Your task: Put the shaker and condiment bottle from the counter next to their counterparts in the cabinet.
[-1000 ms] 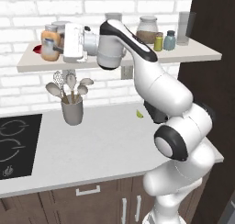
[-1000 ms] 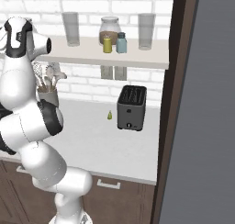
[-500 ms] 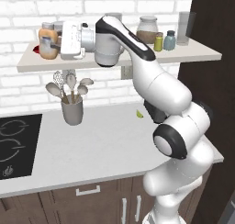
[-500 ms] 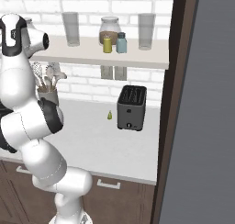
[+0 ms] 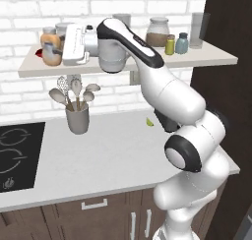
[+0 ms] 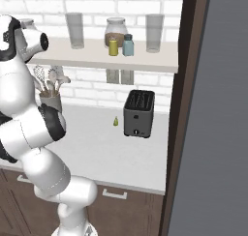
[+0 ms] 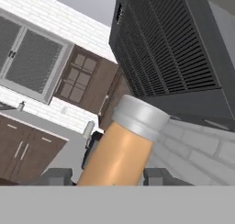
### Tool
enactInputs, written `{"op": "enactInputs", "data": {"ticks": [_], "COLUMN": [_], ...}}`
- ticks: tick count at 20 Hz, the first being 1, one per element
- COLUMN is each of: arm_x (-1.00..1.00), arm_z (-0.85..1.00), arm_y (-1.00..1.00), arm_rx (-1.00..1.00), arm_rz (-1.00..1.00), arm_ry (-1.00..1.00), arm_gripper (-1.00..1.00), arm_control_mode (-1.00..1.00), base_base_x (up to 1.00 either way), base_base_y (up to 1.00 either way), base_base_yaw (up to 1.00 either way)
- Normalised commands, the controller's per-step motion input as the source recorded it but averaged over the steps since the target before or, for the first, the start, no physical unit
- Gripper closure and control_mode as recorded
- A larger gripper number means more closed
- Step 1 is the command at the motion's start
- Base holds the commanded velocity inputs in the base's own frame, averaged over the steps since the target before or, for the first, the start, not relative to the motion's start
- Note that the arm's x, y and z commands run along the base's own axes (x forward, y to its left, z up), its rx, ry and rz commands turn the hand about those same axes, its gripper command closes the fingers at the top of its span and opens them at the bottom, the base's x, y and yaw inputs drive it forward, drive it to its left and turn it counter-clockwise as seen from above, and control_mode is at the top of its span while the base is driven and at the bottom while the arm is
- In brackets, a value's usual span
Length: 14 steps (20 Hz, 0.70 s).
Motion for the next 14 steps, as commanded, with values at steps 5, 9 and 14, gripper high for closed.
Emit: {"op": "enactInputs", "data": {"ticks": [5, 9, 14], "arm_x": [0.2, 0.43, 0.16], "arm_z": [-0.02, -0.06, -0.2], "arm_y": [0.07, 0.07, 0.15], "arm_rx": [-0.01, 0.0, -0.01], "arm_rz": [-0.03, 0.0, 0.0], "arm_ry": [0.06, 0.07, -0.02], "arm_gripper": [1.0, 1.0, 1.0], "arm_control_mode": [-1.0, -1.0, -1.0], "base_base_x": [0.0, 0.0, 0.0], "base_base_y": [0.0, 0.0, 0.0], "base_base_yaw": [0.0, 0.0, 0.0]}}
